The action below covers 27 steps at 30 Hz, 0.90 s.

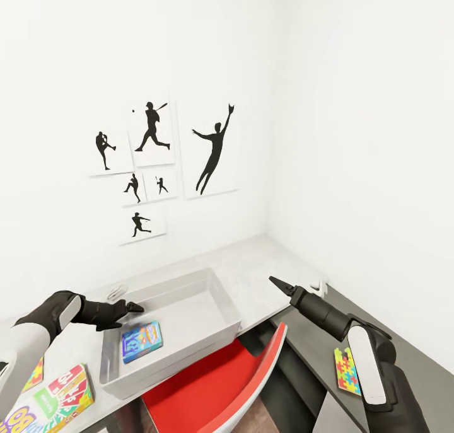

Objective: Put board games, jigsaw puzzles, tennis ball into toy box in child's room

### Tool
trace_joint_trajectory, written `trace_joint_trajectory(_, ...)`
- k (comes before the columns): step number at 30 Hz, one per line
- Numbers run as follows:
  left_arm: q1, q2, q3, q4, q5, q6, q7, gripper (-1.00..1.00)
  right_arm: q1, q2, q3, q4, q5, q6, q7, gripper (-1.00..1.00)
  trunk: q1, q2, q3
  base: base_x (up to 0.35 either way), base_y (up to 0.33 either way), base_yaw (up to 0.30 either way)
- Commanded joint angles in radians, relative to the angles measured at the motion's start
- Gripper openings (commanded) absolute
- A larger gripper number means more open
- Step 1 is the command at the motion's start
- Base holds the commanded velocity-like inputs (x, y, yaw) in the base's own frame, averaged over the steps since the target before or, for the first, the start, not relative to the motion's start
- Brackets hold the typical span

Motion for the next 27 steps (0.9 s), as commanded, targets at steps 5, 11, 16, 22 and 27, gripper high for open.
trace_joint_trajectory(5, 0.0, 0.004, 0.005, -0.001, 0.002, 0.005, -0.035, 1.0, -0.001, 0.001, -0.003, 0.0, 0.0, 0.007, 0.004, 1.0, 0.0, -0.001, 0.0, 0.0, 0.0, 0.0)
trace_joint_trajectory(11, 0.002, 0.017, 0.005, -0.006, 0.0, -0.003, -0.205, 1.0, -0.001, 0.001, -0.003, 0.0, -0.001, 0.007, 0.004, 1.0, 0.0, -0.001, 0.0, 0.0, 0.0, 0.0)
trace_joint_trajectory(16, 0.007, 0.047, 0.002, -0.013, -0.004, -0.036, -0.426, 1.0, -0.001, 0.001, -0.004, 0.0, -0.001, 0.008, 0.004, 1.0, 0.0, -0.001, 0.0, 0.0, 0.0, 0.0)
trace_joint_trajectory(22, 0.01, 0.091, 0.0, -0.014, -0.007, -0.106, -0.637, 1.0, -0.001, 0.001, -0.003, 0.0, -0.002, 0.008, 0.004, 1.0, 0.0, -0.001, 0.0, -0.066, 0.0, 0.0)
trace_joint_trajectory(27, 0.011, 0.104, -0.001, -0.014, -0.007, -0.121, -0.714, 1.0, -0.001, 0.001, -0.002, 0.0, -0.001, 0.008, 0.004, 1.0, 0.0, -0.001, 0.0, -0.199, 0.0, 0.0)
